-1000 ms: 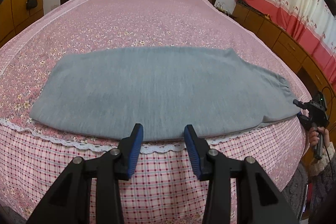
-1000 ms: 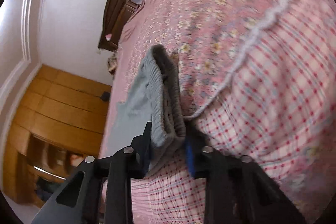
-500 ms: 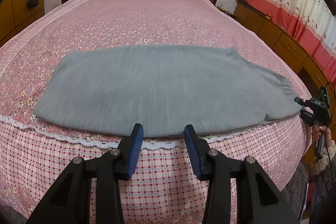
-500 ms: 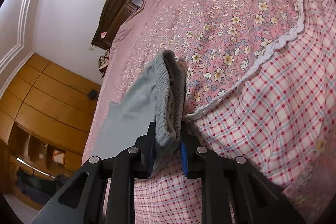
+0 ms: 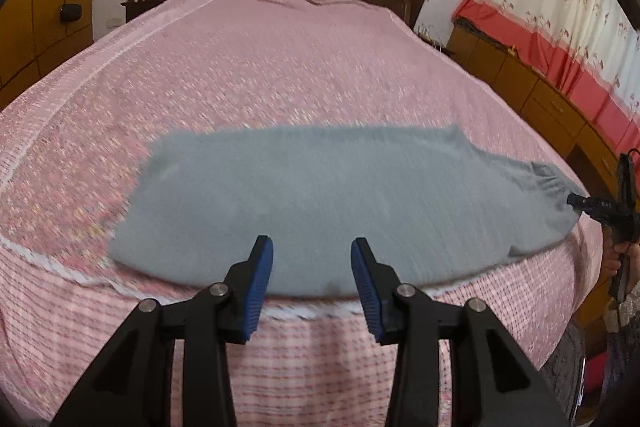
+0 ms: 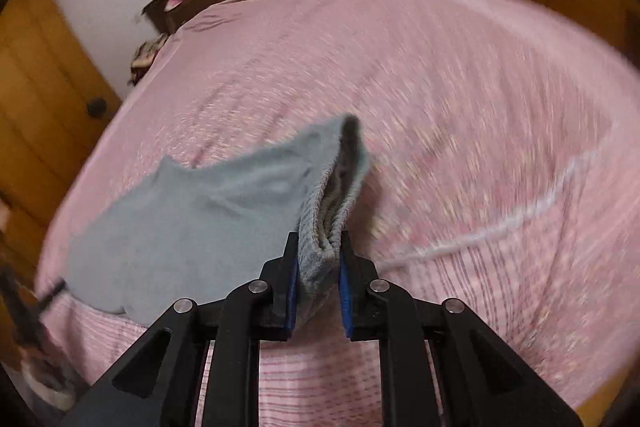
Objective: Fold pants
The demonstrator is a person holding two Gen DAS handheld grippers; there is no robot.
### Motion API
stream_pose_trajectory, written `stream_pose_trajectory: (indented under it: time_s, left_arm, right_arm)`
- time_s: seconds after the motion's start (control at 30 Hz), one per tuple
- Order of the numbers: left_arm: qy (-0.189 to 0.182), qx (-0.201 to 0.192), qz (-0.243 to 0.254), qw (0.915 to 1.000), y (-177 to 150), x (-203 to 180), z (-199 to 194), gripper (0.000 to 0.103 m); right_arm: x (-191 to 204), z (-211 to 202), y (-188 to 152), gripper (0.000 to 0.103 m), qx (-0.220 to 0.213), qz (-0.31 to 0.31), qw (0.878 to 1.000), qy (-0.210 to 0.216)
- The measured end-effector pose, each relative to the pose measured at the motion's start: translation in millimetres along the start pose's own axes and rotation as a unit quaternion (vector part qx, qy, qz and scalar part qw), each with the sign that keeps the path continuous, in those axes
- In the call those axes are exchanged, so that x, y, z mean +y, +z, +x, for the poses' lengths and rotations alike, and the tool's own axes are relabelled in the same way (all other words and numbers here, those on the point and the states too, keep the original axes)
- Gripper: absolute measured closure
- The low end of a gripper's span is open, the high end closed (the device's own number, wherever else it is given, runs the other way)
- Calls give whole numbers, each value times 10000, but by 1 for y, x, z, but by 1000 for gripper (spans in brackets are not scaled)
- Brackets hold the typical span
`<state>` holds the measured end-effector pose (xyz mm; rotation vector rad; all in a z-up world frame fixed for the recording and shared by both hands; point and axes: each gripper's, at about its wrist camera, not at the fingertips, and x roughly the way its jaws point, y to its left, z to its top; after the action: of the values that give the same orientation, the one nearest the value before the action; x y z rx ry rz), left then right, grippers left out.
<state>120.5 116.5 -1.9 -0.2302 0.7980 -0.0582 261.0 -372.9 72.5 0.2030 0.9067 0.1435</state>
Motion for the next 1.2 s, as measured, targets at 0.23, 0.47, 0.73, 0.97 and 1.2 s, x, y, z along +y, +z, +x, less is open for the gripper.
stream_pose_trajectory:
  time_s: [0.23, 0.47, 0.73, 0.97, 1.2]
  left_arm:
    - [107, -372, -232, 9990, 29, 62, -19, 60]
    - [233, -748, -1649, 9832, 22, 168, -30, 59]
    - [343, -718, -2590, 9626, -12, 241, -45, 59]
    - [284, -643, -2568, 9639, -15, 249, -43, 59]
    - [275, -629, -2273, 9714, -10, 229, -40, 59]
  right_arm:
    - [134, -22, 19, 86, -361, -1463, 9868, -601]
    - [305, -14, -7, 86, -589, -2815, 9577, -20]
    - [487, 88, -69, 86, 434, -3505, 9249, 1406]
    - [533, 116, -115, 86, 659, -4116, 8985, 1378]
    - [553, 129, -126, 86, 808, -4267, 8943, 1079]
